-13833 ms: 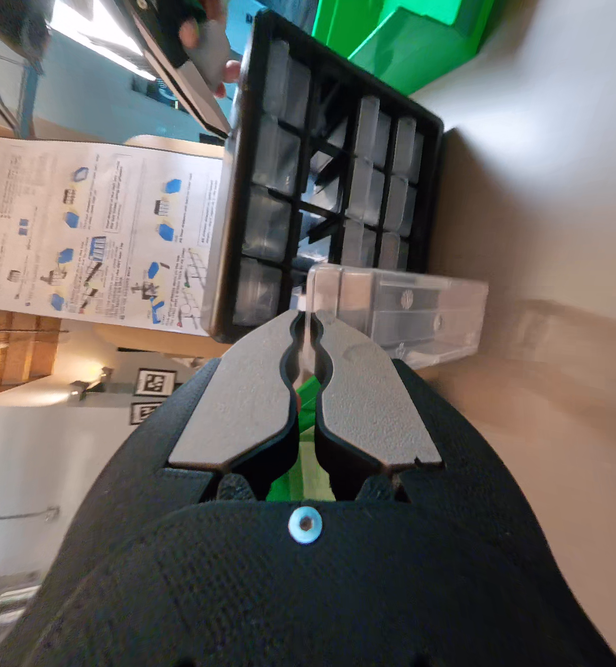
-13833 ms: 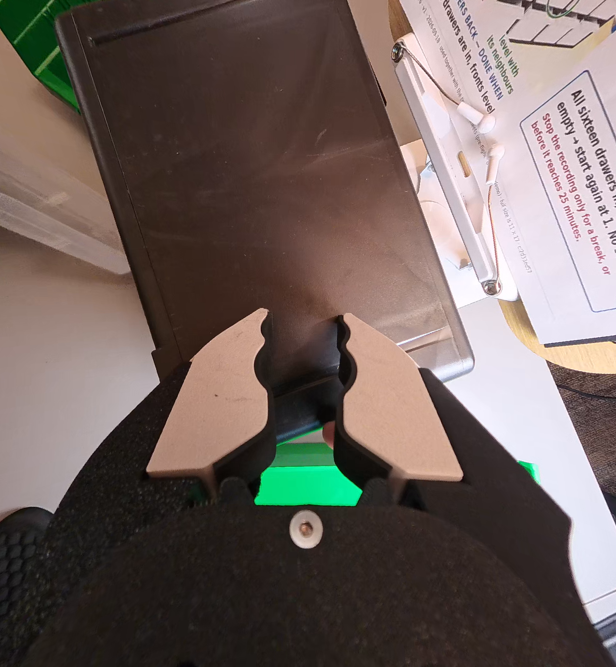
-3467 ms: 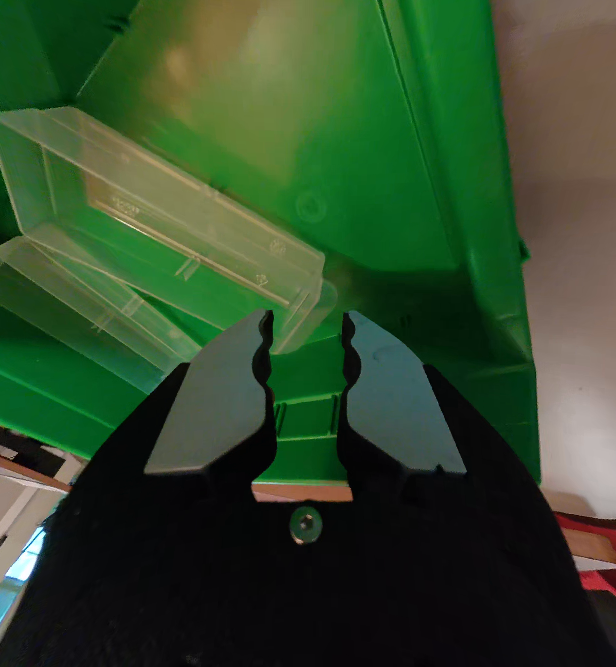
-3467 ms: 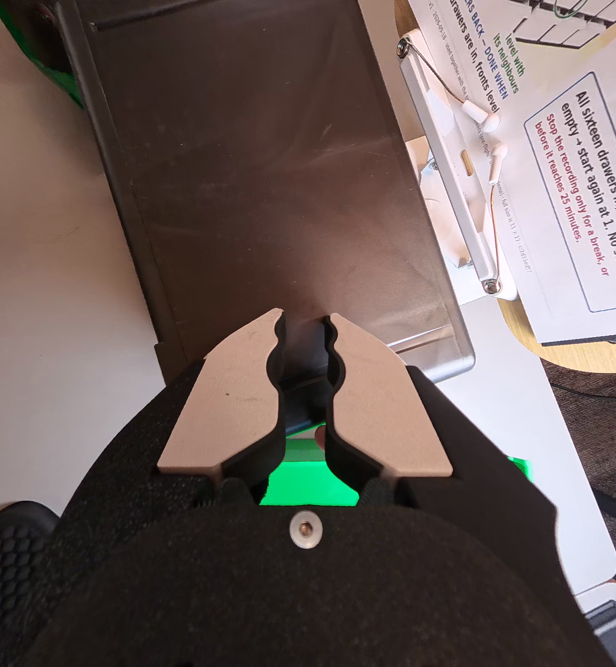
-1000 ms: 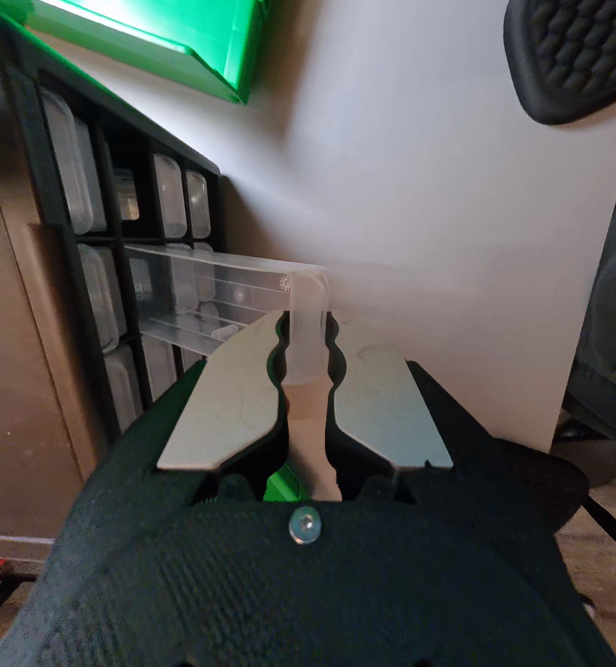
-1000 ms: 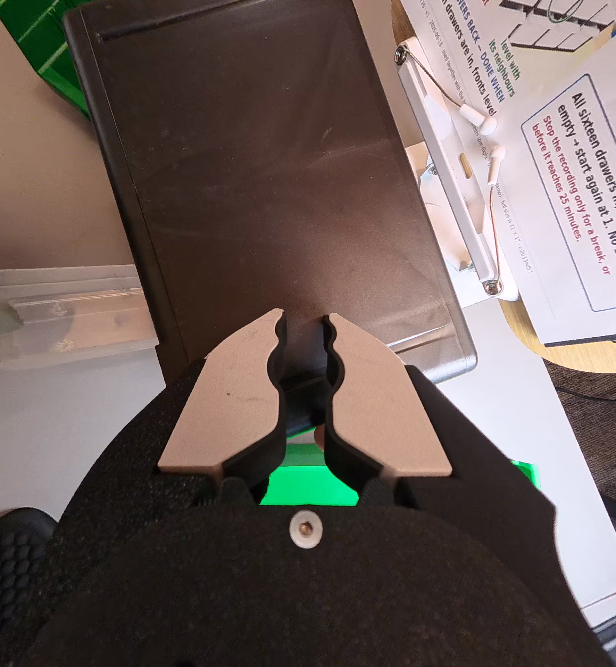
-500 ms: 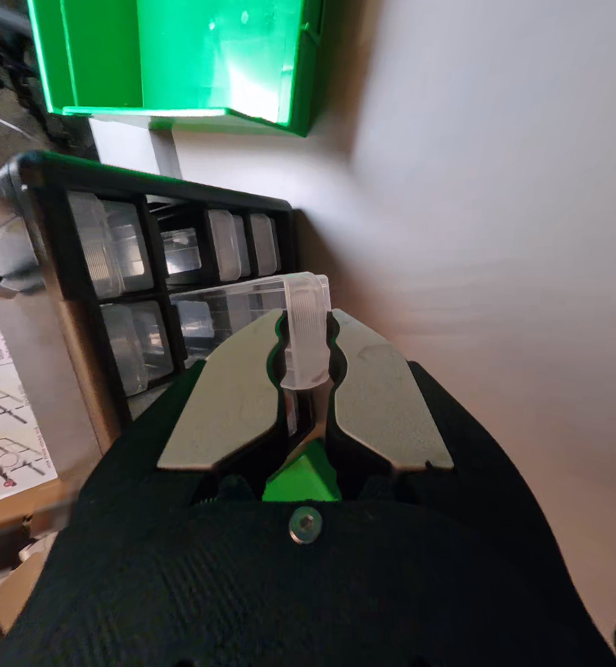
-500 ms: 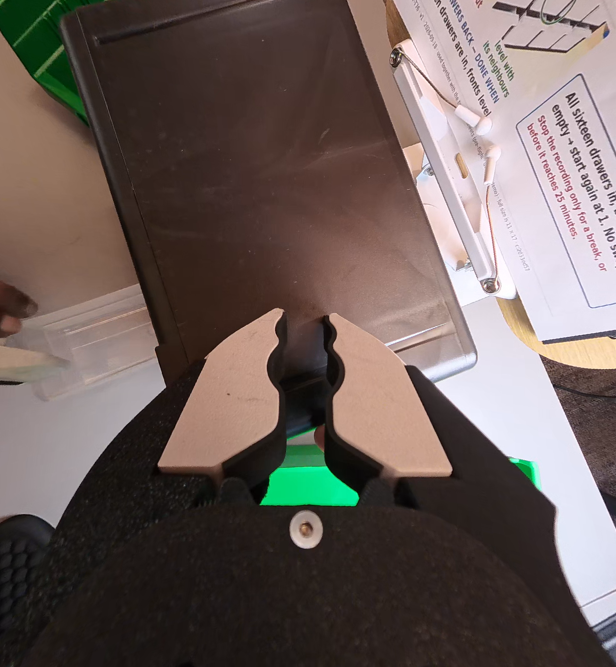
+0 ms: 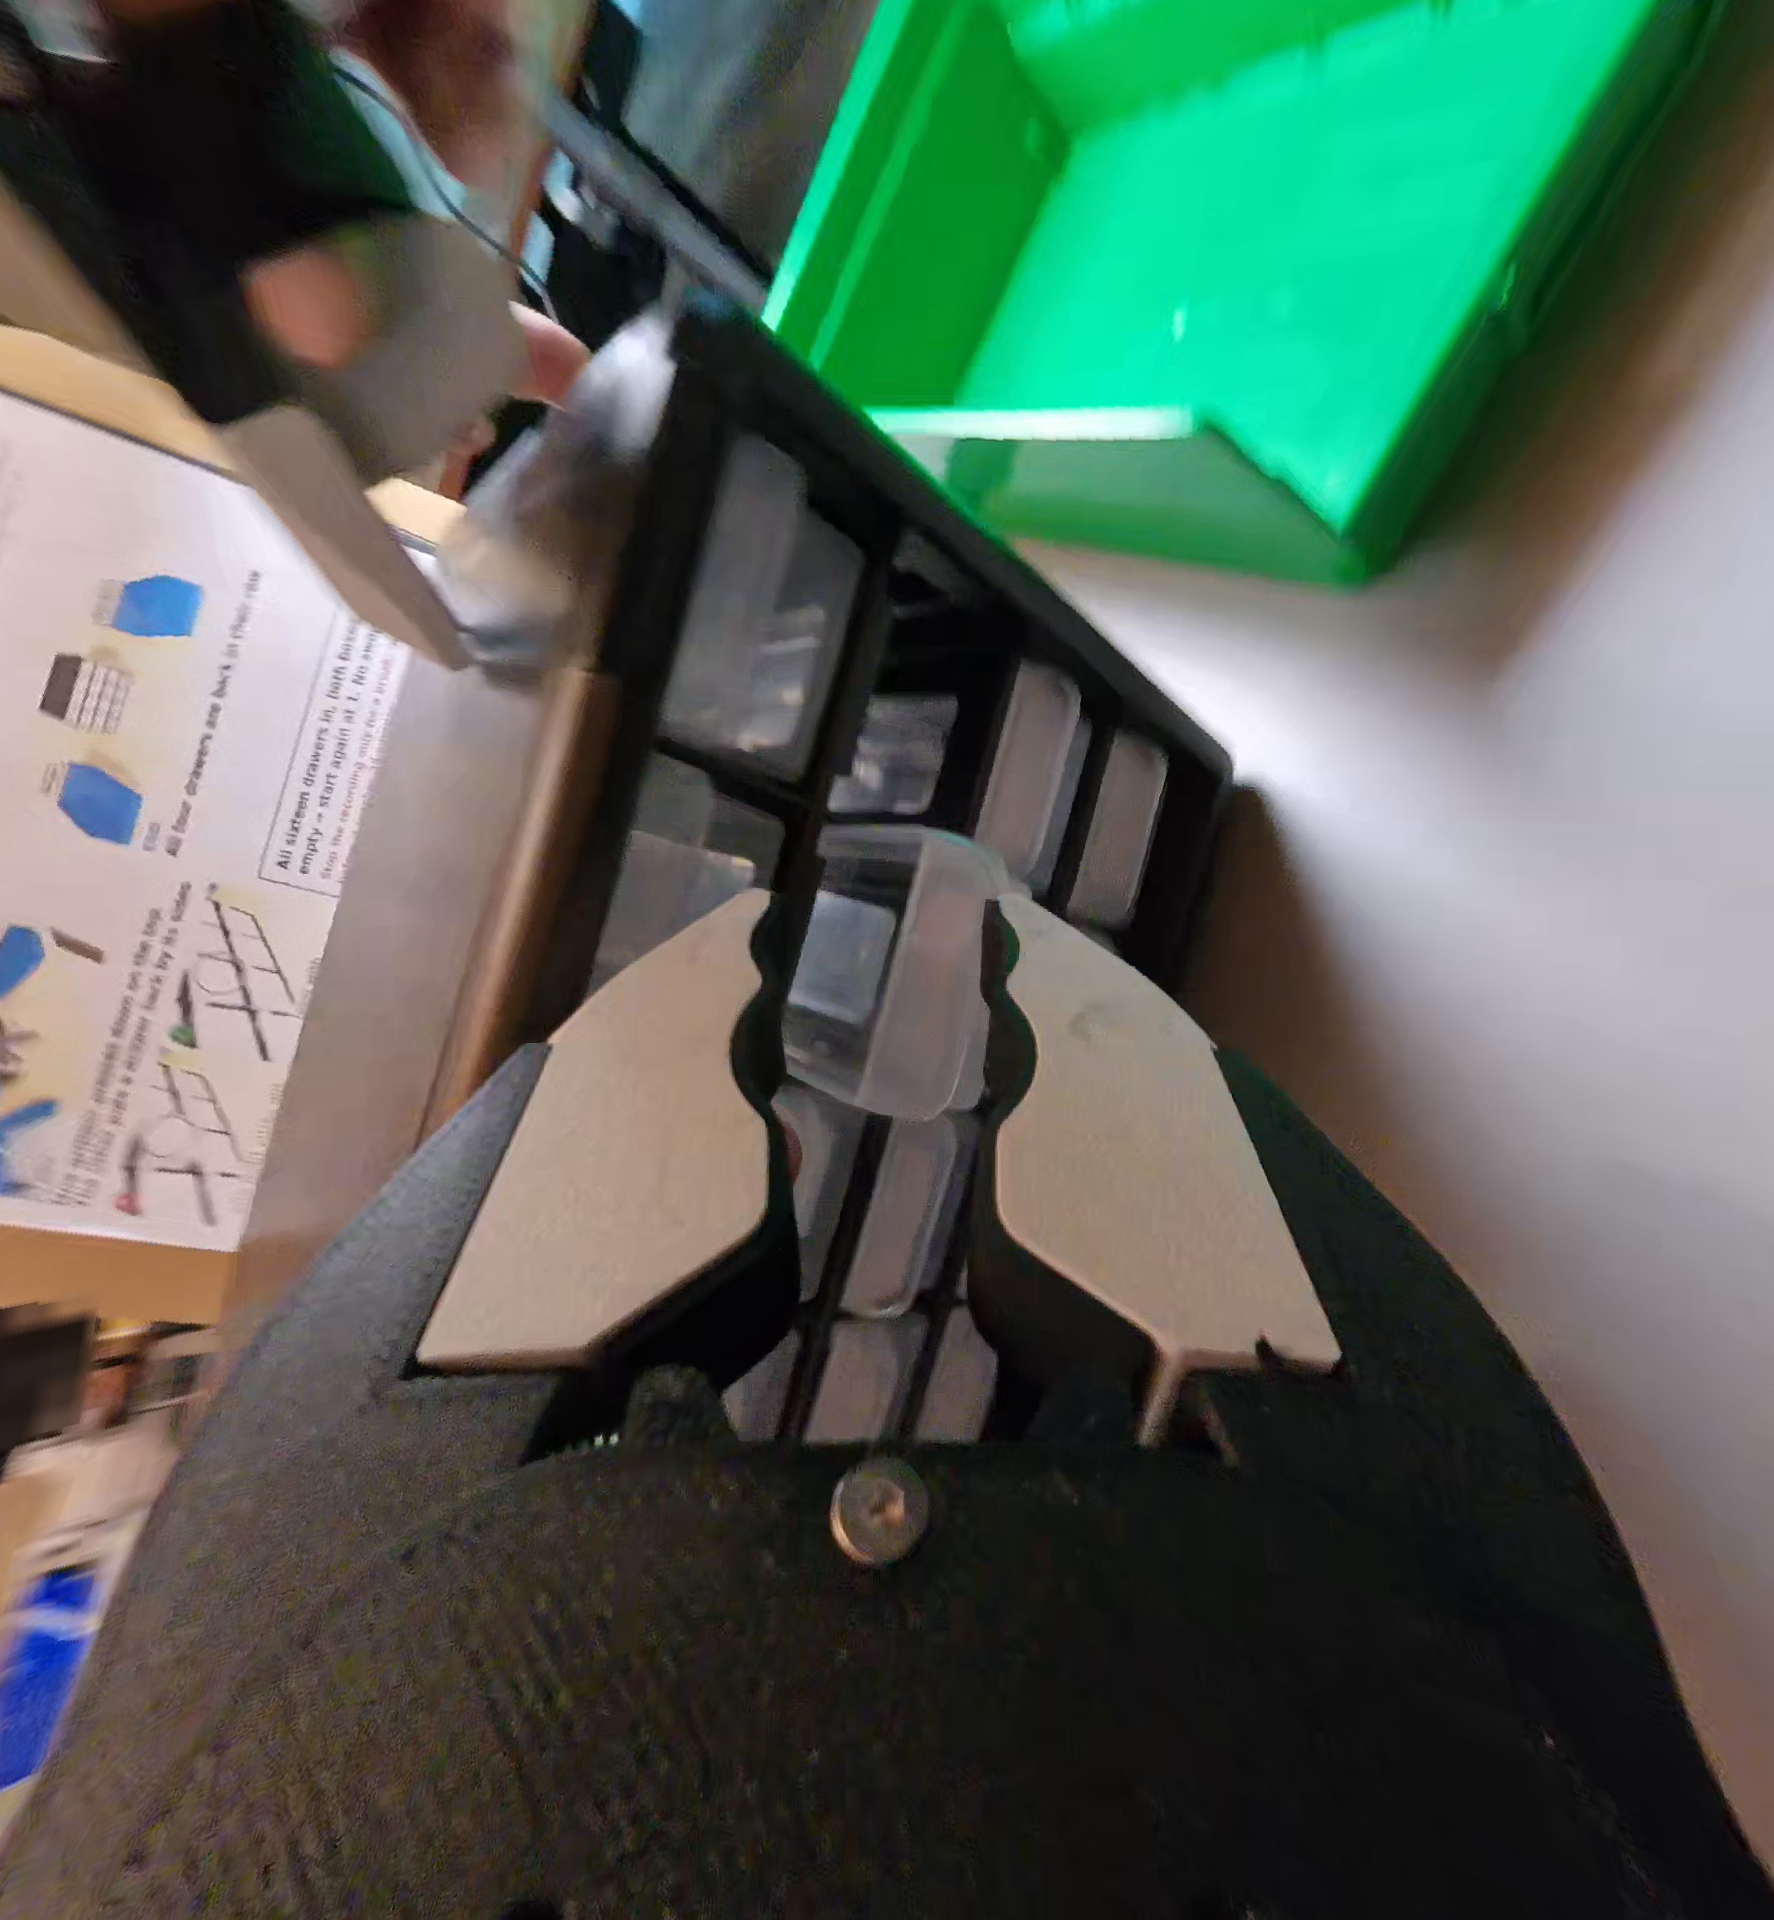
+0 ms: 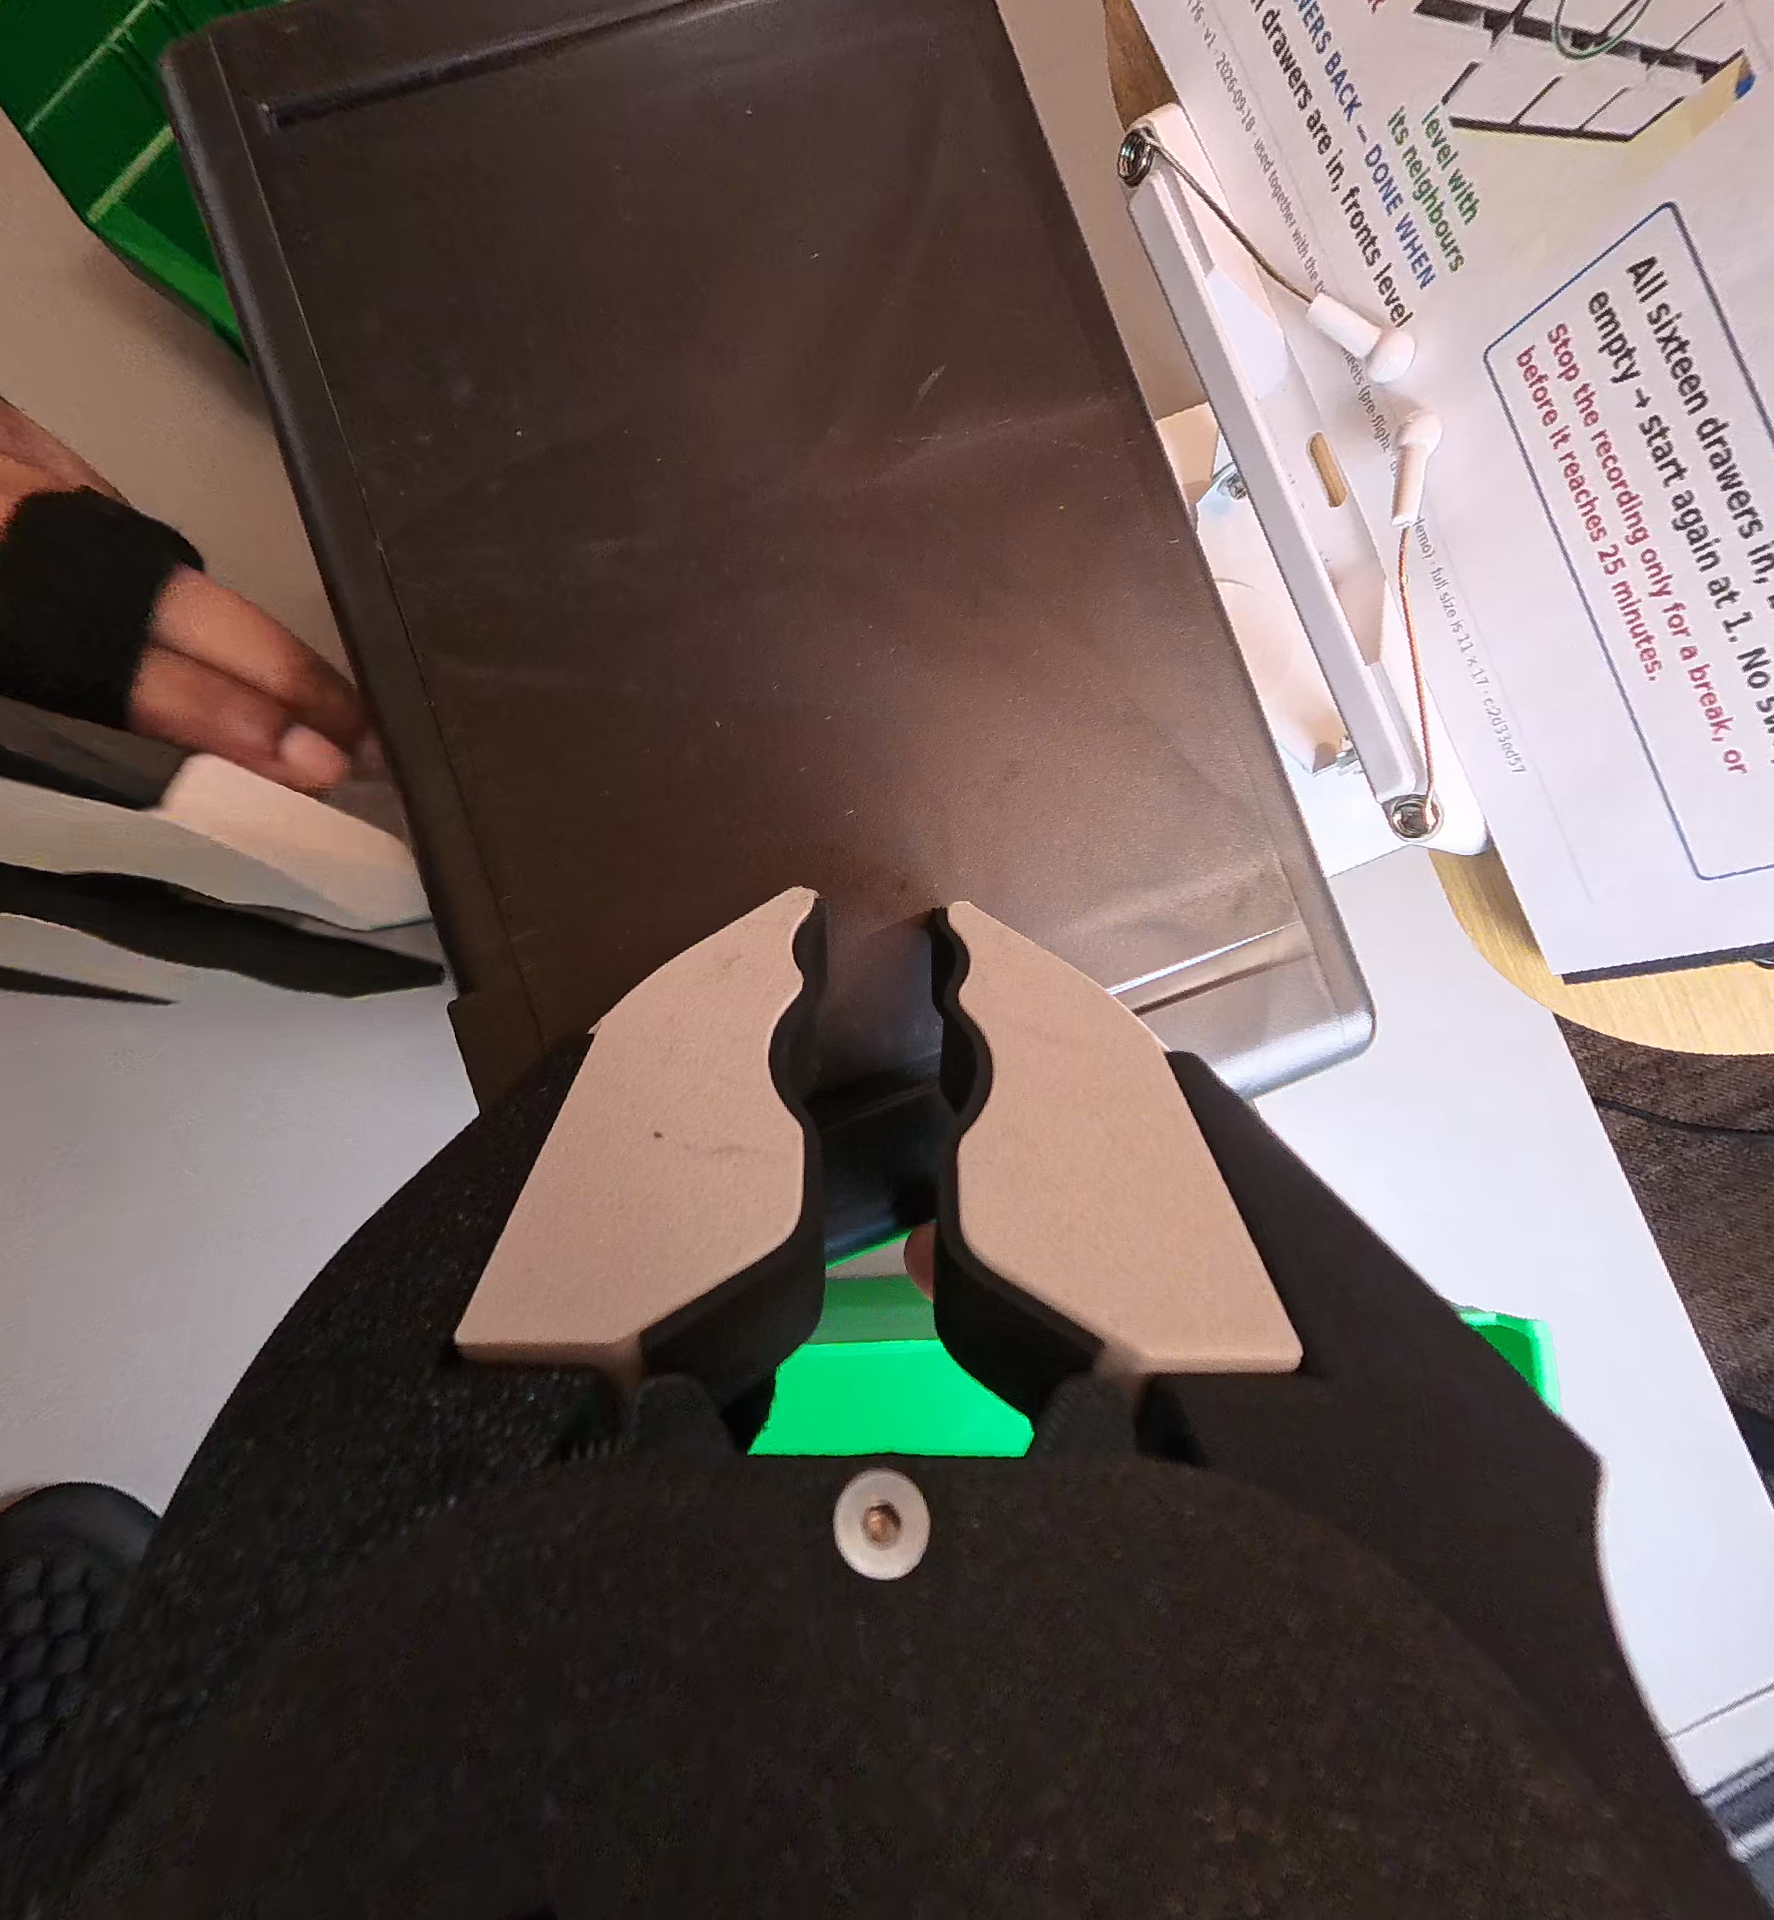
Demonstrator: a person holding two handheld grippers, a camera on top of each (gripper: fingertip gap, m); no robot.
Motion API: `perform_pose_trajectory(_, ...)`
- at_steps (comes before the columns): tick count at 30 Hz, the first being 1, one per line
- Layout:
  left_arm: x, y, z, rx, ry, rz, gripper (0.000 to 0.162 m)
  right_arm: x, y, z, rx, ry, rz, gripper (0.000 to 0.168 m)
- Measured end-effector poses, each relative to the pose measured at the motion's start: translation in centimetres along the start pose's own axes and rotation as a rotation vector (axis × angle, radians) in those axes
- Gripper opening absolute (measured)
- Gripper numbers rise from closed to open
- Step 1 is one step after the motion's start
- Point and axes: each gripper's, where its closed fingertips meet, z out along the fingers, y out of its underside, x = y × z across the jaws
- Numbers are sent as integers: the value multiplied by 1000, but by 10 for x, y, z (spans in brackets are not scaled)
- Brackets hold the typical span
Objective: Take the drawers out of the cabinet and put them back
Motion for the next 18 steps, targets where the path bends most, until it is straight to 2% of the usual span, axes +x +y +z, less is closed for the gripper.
perform_pose_trajectory(1,-2,-6,-8,61,1,-78,35,0,0,0,3,-1,0,19)
perform_pose_trajectory(6,6,-22,-39,310,94,-447,16,0,0,0,-3,-6,-3,19)
perform_pose_trajectory(8,20,-15,-33,302,133,-528,12,0,0,0,-3,-8,-3,19)
perform_pose_trajectory(12,24,6,-9,243,49,-584,0,0,0,0,2,-6,-2,19)
perform_pose_trajectory(16,5,19,10,213,-74,-666,0,0,0,0,14,-1,1,19)
perform_pose_trajectory(18,0,22,20,213,-66,-735,0,0,0,0,15,0,2,19)
